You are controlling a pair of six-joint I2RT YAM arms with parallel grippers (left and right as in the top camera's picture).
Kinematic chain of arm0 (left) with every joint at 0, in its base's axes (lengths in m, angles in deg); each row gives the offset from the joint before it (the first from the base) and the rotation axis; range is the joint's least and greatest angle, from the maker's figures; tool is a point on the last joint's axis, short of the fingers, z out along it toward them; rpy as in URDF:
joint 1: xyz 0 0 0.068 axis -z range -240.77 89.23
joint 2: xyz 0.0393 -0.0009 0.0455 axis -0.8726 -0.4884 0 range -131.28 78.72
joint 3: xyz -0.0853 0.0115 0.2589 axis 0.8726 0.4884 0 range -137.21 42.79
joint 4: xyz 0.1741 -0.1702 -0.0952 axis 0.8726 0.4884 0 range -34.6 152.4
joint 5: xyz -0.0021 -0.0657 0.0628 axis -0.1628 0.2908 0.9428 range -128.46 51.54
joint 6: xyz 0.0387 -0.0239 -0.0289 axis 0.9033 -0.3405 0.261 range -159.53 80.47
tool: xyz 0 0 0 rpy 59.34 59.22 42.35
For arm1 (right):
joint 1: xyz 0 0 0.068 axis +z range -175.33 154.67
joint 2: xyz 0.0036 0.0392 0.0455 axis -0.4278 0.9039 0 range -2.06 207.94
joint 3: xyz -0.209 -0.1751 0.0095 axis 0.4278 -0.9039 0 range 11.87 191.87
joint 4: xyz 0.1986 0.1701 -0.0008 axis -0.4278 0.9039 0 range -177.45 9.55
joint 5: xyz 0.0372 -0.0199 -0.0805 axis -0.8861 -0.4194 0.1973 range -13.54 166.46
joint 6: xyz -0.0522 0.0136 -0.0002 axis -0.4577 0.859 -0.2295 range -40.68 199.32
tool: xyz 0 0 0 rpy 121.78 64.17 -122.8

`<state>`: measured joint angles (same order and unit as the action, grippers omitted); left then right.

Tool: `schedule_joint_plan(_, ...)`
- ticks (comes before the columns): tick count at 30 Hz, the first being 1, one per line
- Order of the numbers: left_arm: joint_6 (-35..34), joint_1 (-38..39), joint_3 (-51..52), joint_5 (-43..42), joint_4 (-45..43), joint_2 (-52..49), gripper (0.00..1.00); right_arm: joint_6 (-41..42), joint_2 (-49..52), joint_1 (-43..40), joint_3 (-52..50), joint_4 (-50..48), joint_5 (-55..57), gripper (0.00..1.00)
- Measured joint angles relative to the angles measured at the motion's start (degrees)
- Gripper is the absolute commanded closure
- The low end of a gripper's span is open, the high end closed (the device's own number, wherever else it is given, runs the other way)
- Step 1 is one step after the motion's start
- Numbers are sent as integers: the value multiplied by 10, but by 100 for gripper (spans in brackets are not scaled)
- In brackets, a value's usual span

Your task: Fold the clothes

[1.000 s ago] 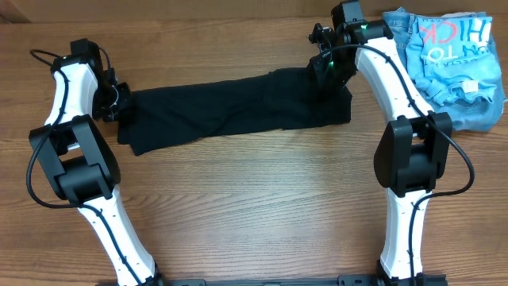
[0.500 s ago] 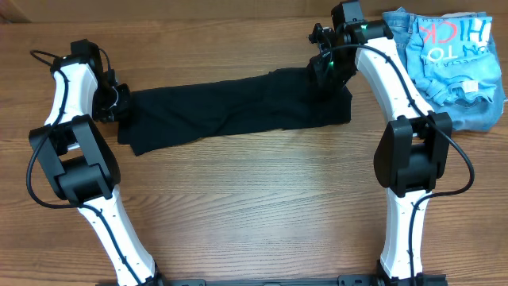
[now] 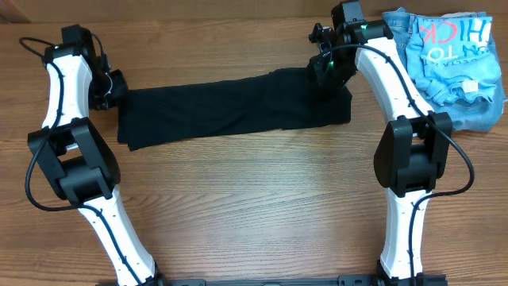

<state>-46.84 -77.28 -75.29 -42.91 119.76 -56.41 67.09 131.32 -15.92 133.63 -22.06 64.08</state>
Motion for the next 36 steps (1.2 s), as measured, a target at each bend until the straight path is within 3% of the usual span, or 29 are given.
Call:
schedule_joint_plan(7,-11,0,-4,10,-38,0,88,0,0,0,0,0,0,73)
schedule_joint_plan(8,-13,0,-5,16,-40,0,82,0,0,0,0,-1,0,73)
schedule_joint_plan(9,-13,0,-5,21,-40,0,52,0,0,0,0,0,0,73)
schedule_joint_plan(10,-15,0,-5,22,-40,0,50,0,0,0,0,-1,0,73)
schedule_joint_plan(21,24,0,-5,-16,-18,0,58,0,0,0,0,0,0,73)
schedule_joint_plan(27,35,0,4,-23,-22,0,69,0,0,0,0,0,0,72)
schedule_joint_plan(36,46,0,14,-24,-9,0,63,0,0,0,0,0,0,73)
